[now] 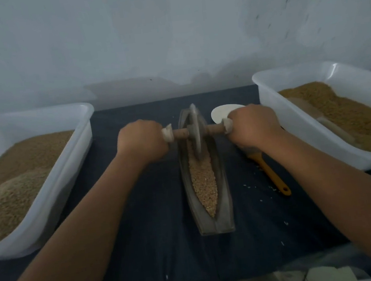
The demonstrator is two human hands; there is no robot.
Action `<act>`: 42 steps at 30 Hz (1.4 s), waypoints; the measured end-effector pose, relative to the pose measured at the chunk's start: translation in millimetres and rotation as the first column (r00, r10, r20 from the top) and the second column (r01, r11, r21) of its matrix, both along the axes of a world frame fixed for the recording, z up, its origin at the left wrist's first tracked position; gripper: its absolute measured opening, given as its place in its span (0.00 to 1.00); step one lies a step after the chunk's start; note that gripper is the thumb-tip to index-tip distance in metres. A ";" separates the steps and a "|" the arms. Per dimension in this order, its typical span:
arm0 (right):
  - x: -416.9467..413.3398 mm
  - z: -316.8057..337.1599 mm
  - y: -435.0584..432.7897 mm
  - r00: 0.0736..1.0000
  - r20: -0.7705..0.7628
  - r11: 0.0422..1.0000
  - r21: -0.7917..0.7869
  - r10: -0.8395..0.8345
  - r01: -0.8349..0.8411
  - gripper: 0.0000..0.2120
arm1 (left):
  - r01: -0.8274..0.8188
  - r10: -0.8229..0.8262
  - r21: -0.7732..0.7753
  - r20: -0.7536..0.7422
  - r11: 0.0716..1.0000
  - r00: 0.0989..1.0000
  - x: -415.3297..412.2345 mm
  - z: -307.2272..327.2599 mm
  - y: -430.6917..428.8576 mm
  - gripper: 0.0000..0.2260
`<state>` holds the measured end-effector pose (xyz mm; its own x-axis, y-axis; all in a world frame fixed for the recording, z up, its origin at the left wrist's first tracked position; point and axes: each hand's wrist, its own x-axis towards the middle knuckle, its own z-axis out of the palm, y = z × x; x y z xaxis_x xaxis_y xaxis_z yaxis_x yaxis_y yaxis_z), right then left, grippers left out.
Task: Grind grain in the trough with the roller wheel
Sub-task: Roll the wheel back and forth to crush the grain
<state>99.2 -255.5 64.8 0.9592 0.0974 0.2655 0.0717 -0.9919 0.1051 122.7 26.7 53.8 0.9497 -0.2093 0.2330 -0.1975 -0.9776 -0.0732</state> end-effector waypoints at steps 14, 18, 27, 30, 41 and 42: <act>-49.7 -2.8 -9.9 0.982 -0.176 0.998 0.035 0.065 -0.060 0.12 | 0.114 -0.112 0.010 -0.129 0.993 0.985 -51.9 -2.9 15.7 0.13; -7.1 4.0 3.7 0.999 -0.044 0.999 0.048 -0.007 0.009 0.11 | 0.007 -0.006 0.013 -0.074 1.000 0.997 -1.1 16.5 -6.1 0.14; -67.8 -1.5 -23.3 0.931 -0.320 0.985 0.054 0.173 -0.164 0.11 | 0.168 -0.163 0.019 -0.146 0.986 0.976 -80.3 -2.1 27.9 0.14; -47.7 -7.6 -18.4 0.953 -0.278 0.992 0.045 0.123 -0.115 0.12 | 0.136 -0.128 0.044 -0.152 0.990 0.980 -58.9 6.2 15.4 0.14; -47.7 -1.8 -16.9 0.976 -0.168 0.990 0.029 0.140 -0.137 0.16 | 0.100 -0.108 -0.048 -0.194 0.994 0.975 -61.5 0.6 19.3 0.12; -61.8 -3.0 -19.9 0.971 -0.162 0.984 0.013 0.178 -0.178 0.17 | 0.108 -0.118 -0.061 -0.175 0.992 0.978 -78.7 -7.5 26.7 0.13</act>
<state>37.4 -275.4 61.9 0.9566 0.2707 0.1083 0.2631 -0.9615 0.0791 44.0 53.4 46.3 0.9478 -0.3098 0.0759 -0.3123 -0.9497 0.0224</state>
